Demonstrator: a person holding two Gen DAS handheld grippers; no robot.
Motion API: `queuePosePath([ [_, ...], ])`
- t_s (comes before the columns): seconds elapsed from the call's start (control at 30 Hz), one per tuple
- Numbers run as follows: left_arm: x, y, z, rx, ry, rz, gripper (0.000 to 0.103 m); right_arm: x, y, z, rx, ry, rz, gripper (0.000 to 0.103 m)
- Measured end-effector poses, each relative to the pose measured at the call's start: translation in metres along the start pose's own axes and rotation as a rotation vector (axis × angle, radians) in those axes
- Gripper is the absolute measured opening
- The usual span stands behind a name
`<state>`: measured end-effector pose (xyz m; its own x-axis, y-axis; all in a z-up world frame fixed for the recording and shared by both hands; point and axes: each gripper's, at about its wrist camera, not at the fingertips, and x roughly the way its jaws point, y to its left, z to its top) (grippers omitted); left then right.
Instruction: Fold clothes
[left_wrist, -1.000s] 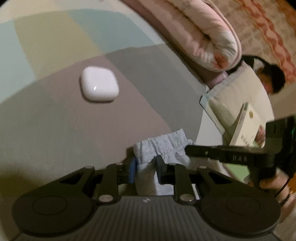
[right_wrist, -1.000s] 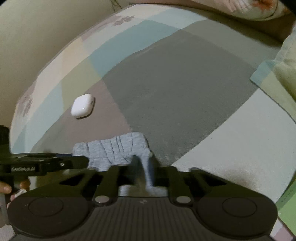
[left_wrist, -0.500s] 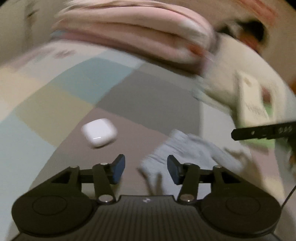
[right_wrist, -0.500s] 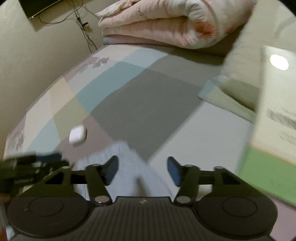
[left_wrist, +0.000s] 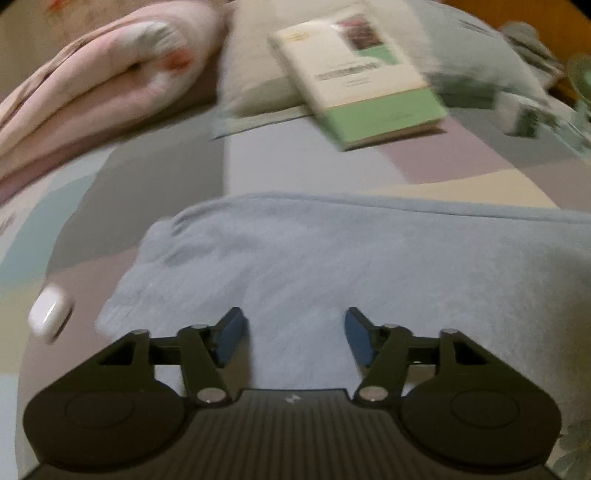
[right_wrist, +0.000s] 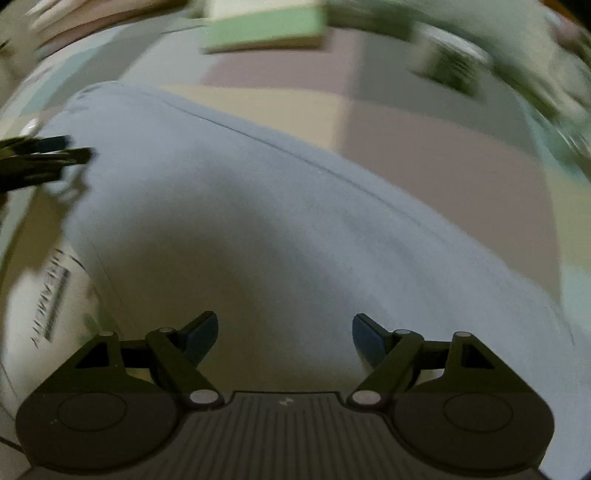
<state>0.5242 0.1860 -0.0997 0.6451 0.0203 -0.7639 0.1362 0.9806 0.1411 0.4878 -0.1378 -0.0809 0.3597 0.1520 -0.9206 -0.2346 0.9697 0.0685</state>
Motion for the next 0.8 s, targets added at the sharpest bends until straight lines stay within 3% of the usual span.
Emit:
queuePosePath([
  [0.07, -0.005, 0.006, 0.002, -0.033, 0.042, 0.035, 0.069, -0.004, -0.018, -0.008, 0.061, -0.021, -0.041, 0.085],
  [0.1, -0.01, -0.003, 0.005, -0.008, 0.041, 0.032, 0.063, -0.006, -0.027, -0.012, 0.091, -0.032, -0.061, 0.085],
  [0.27, -0.034, -0.049, 0.019, 0.118, 0.036, 0.01, 0.067, -0.016, -0.072, -0.032, 0.243, -0.085, -0.163, 0.088],
  [0.43, -0.034, -0.123, 0.021, 0.254, 0.022, -0.131, 0.068, -0.027, -0.117, -0.052, 0.394, -0.138, -0.264, 0.091],
  [0.57, -0.022, -0.144, 0.011, 0.239, 0.062, -0.14, 0.068, -0.011, -0.158, -0.06, 0.521, -0.156, -0.314, 0.091],
  [0.6, -0.017, -0.143, 0.009, 0.232, 0.084, -0.12, 0.07, -0.004, -0.163, -0.061, 0.544, -0.158, -0.314, 0.096],
  [0.67, -0.015, -0.135, 0.006, 0.202, 0.088, -0.104, 0.071, 0.006, -0.171, -0.059, 0.544, -0.177, -0.324, 0.103],
  [0.8, -0.012, -0.122, 0.009, 0.161, 0.107, -0.077, 0.075, 0.008, -0.185, -0.044, 0.552, -0.216, -0.314, 0.103],
])
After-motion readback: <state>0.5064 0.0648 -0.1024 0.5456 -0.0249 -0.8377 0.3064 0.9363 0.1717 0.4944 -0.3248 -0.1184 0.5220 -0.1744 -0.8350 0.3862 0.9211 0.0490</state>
